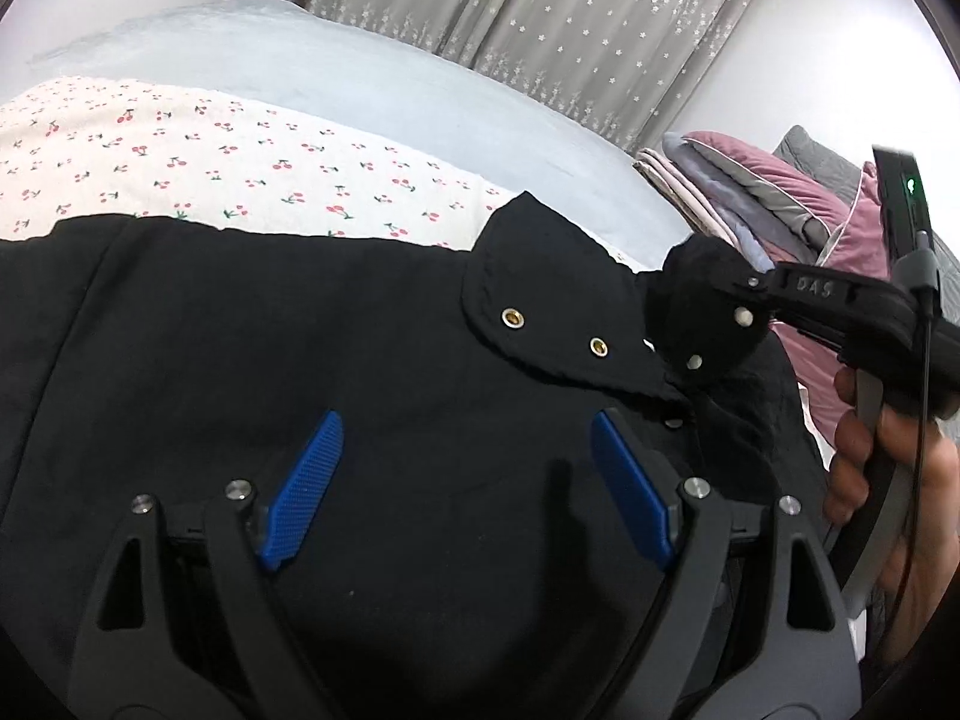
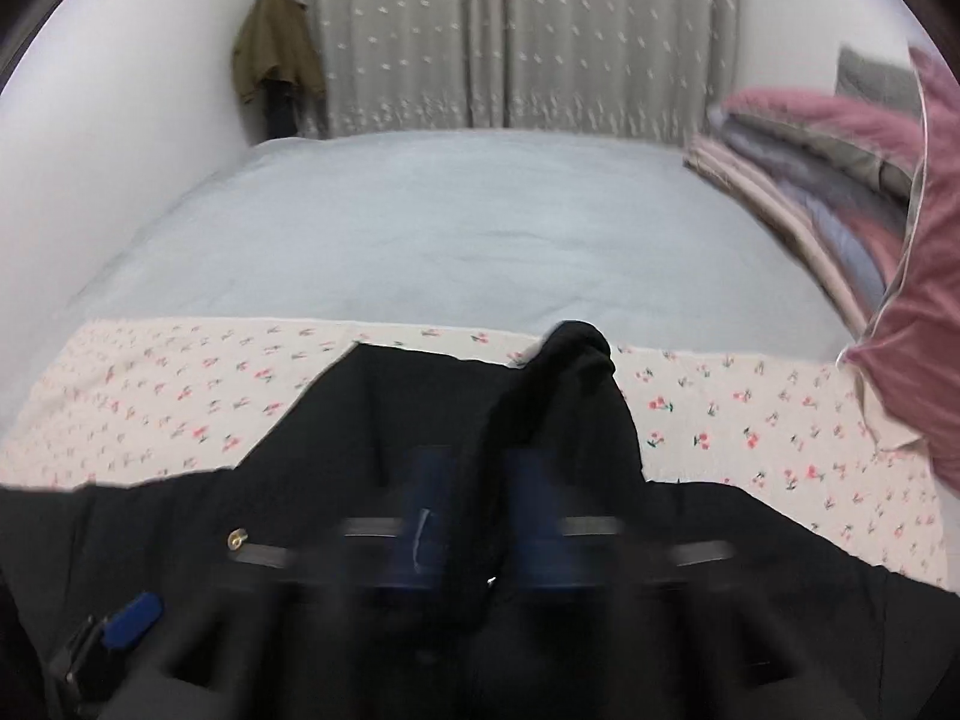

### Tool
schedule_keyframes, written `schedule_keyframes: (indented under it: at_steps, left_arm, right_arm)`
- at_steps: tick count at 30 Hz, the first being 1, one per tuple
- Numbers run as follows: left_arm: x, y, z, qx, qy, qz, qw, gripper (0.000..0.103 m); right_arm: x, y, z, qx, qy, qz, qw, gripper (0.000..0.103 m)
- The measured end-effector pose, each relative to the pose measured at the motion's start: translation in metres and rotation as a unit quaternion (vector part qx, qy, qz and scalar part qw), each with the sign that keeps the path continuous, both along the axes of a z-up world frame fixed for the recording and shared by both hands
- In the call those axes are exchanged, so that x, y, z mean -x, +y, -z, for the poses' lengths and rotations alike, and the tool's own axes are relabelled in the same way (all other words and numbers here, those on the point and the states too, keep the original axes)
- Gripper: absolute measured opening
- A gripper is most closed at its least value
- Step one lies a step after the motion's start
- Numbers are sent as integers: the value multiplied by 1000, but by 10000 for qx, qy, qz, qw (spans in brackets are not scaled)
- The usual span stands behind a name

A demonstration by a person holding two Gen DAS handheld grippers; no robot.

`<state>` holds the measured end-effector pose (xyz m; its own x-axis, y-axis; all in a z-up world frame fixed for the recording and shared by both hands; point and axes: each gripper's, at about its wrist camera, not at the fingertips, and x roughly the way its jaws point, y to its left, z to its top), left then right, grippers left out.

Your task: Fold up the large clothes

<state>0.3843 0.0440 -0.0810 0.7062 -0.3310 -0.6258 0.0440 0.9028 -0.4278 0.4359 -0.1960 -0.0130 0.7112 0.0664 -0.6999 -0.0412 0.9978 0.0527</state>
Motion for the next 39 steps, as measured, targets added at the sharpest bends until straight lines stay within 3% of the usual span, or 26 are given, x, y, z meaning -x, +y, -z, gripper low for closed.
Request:
schedule_keyframes:
  at_steps: [3,5,7,8,10,11,12,14,16,18,19,20,22,25,27,29,31,32,33,34,35,36,38,39]
  left_arm:
    - [-3,-1,1,31,5,22,10000,85]
    - [-5,-1,2,50,10,27,10000,85]
    - [-6,-2,1,34,-11,42,10000,85]
    - [-6,-3,1,22,-23,52,10000,85]
    - [-5,-3,0,6,-25,75,10000,85]
    - [-5,-3,-1,-23,-5,80,10000,85]
    - [-5,-3,-3,-104,44,90,9999,85]
    - [-6,-3,-11,-345,51,77,9994,85]
    - [-8,-3,-27,-531,-147,108,9984,85]
    - [-20,-2,-40,-660,-335,95,9972,85]
    - [-30,-1,-44,-687,-381,132,9968,85]
    - [-39,1,-46,-664,-405,167,9968,85]
    - [-72,2,-44,-583,-307,222,9976,85]
    - [-118,-1,-26,-293,42,432,9986,85]
    - [-150,0,-3,53,508,518,9974,80]
    - [-164,-3,7,198,478,561,9971,79]
    - [-171,-11,9,479,484,835,9942,68]
    - [-175,-17,10,673,564,993,9912,42]
    - [-177,-27,12,855,699,1224,9863,7]
    - [-175,-34,9,857,674,1271,9859,7]
    - [-168,-37,2,728,469,1156,9895,6]
    - [-155,-36,-13,670,-28,993,9928,6]
    - [-128,-24,-38,675,-1018,495,9913,6]
    - [-122,-20,-44,480,-1315,231,9899,6]
  right_arm:
    - [13,-58,-9,-938,-285,128,9951,5]
    - [26,-106,2,-1676,-347,267,9849,5]
    - [27,-145,31,-2467,-7,422,9682,5]
    - [27,-165,58,-2972,327,516,9529,5]
    - [28,-182,96,-3438,807,634,9334,4]
    - [34,-188,104,-3785,717,597,9209,4]
    - [36,-190,102,-3863,698,593,9178,5]
    - [41,-186,87,-3599,794,599,9277,13]
    - [45,-179,62,-2887,811,590,9521,23]
    - [47,-170,34,-2207,548,597,9720,30]
    - [44,-167,26,-2008,443,595,9768,37]
    - [39,-160,15,-1810,293,553,9815,50]
    - [23,-150,5,-1666,79,504,9847,63]
    - [-6,-138,12,-1643,193,299,9858,63]
    - [-28,-134,25,-1515,420,313,9871,63]
    - [-43,-138,40,-1518,559,381,9861,63]
    - [-59,-147,61,-1839,718,432,9794,60]
    - [-64,-150,69,-2066,778,354,9747,39]
    - [-70,-149,74,-2213,829,219,9714,21]
    - [-75,-144,76,-2328,842,0,9689,12]
    - [-74,-138,70,-2271,665,-81,9716,10]
    - [-71,-135,60,-2342,359,-280,9711,9]
    - [-55,-133,32,-2556,-536,-738,9625,9]
    - [-53,-130,24,-2323,-783,-765,9665,9]
